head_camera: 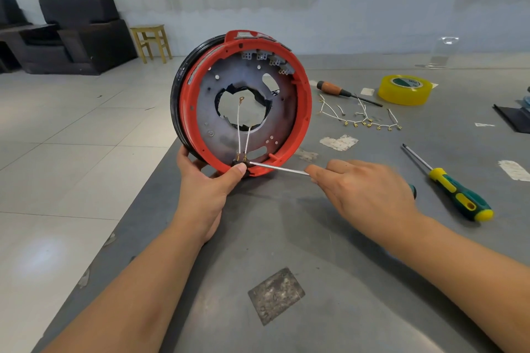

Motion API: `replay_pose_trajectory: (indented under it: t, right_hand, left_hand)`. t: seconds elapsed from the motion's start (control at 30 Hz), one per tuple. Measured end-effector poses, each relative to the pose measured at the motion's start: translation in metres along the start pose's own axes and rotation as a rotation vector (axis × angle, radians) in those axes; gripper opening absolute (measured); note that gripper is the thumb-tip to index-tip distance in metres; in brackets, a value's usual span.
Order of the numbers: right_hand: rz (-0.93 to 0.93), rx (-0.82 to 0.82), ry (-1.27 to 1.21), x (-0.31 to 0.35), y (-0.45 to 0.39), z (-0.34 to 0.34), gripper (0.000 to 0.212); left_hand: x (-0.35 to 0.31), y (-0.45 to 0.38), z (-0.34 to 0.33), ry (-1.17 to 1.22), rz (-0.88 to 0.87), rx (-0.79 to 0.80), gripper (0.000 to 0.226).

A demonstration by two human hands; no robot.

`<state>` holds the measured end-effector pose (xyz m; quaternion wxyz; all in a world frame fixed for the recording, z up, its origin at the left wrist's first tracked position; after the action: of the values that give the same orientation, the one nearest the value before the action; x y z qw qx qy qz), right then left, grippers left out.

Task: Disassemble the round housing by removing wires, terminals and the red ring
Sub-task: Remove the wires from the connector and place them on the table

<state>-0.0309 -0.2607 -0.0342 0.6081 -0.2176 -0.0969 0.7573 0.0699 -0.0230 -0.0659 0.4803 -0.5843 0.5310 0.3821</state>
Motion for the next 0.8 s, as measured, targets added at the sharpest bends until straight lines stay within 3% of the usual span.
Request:
replay_pose_trajectory:
  t: [0.23,0.37,0.47,0.8]
  right_hand:
    - [-0.093,0.042,-0.048,0.015,0.000,-0.006,0.011]
    - [-0.119,0.061,-0.166,0.024,-0.005,-0.012,0.026]
    - [-0.147,0.073,-0.189,0.024,-0.005,-0.011,0.032]
    - [-0.108,-0.070,-0.177,0.000,-0.003,-0.004,0.033]
  left_hand:
    - [-0.001,-0.001,0.002,0.058,0.030,-0.033,0.089]
    - [-0.001,0.007,-0.004,-0.005,-0.005,0.025,0.096]
    - [-0.001,0.006,-0.001,0.077,0.033,-0.007,0.088]
    - [0.000,-0.002,0.004,0.234,0.129,0.060,0.074]
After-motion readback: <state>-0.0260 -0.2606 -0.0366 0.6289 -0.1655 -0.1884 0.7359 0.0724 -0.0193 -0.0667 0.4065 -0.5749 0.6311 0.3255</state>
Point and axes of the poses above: each hand's wrist, its own y-axis away from the middle knuckle, its own z-axis out of the back of the hand, x = y × z, the point moved 1 cm from there along -y, towards the middle knuckle, and after that the axes turned 2 degrees about -y, right-handed, at the moved point
